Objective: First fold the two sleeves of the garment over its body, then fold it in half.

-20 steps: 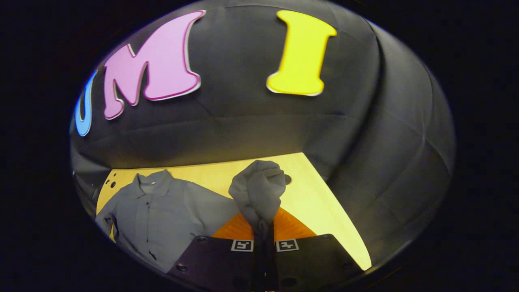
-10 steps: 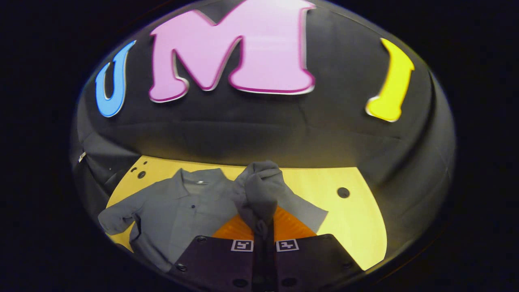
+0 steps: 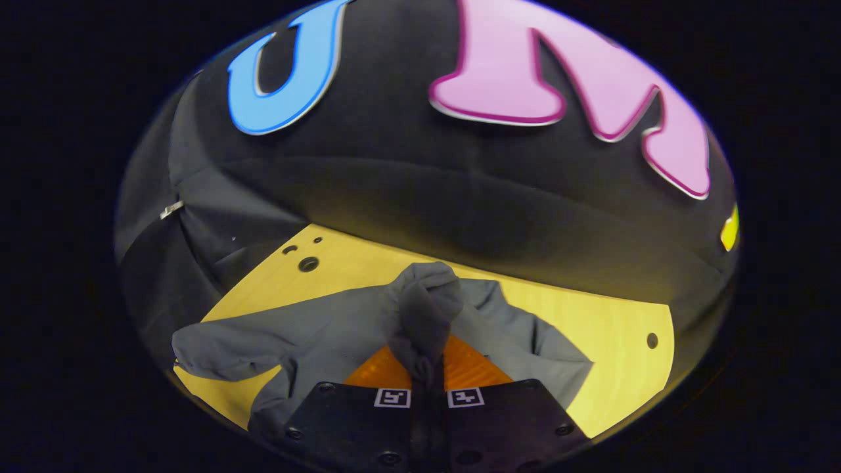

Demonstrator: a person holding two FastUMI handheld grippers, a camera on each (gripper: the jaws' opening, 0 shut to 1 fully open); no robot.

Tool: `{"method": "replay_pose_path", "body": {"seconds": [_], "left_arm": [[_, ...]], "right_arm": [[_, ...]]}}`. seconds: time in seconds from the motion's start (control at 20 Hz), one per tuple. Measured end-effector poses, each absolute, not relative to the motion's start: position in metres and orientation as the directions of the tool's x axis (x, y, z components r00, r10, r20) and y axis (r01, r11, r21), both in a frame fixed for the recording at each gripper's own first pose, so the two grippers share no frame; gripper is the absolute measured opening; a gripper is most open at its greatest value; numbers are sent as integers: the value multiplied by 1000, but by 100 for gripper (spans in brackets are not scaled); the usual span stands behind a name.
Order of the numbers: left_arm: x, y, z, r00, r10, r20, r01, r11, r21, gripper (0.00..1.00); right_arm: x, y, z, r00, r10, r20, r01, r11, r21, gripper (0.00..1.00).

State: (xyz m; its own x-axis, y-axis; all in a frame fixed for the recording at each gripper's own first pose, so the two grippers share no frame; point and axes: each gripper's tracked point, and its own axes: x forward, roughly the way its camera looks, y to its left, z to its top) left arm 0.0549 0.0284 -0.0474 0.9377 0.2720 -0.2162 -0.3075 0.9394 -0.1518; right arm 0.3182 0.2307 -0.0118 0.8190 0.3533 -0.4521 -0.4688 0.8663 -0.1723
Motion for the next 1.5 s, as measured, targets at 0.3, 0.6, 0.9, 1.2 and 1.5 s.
{"method": "replay_pose_path", "body": {"seconds": [0.3, 0.6, 0.9, 1.2, 1.5], "left_arm": [[36, 65, -63, 902, 352, -250, -406, 890, -209, 96], [25, 115, -103, 839, 455, -299, -530, 809, -256, 96], [13, 181, -112, 780, 559, -281, -623, 737, -264, 96], [9, 258, -123, 726, 625, -286, -687, 671, -280, 96], [28, 313, -152, 683, 642, -348, -728, 631, -267, 96]], "right_arm": [[292, 304, -61, 735, 423, -531, -576, 801, -160, 6], [276, 336, -81, 712, 417, -565, -565, 818, -110, 12], [245, 328, -61, 718, 451, -530, -574, 815, -83, 61], [218, 286, -35, 756, 442, -482, -537, 841, -72, 97], [194, 185, -36, 818, 322, -476, -387, 921, -42, 99]]}}
